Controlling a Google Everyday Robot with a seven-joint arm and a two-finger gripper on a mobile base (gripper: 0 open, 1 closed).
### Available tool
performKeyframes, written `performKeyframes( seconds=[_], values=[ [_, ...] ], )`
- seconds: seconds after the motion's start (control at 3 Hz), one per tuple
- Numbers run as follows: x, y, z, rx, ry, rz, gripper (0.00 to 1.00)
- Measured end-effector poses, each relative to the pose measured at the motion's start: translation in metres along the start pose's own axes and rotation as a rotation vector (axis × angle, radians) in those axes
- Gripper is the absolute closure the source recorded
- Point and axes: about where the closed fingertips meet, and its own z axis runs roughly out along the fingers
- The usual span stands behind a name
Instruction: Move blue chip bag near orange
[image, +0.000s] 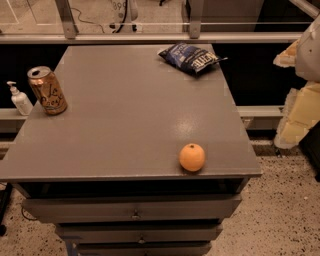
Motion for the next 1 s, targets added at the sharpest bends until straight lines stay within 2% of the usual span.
performKeyframes(
  seconds=[0.67,1.0],
  values=[
    [-0.002,-0.008,0.006,0.020,-0.013,0.003,0.00],
    [-0.008,-0.040,0.024,0.095,-0.065,0.014,0.00]
  ],
)
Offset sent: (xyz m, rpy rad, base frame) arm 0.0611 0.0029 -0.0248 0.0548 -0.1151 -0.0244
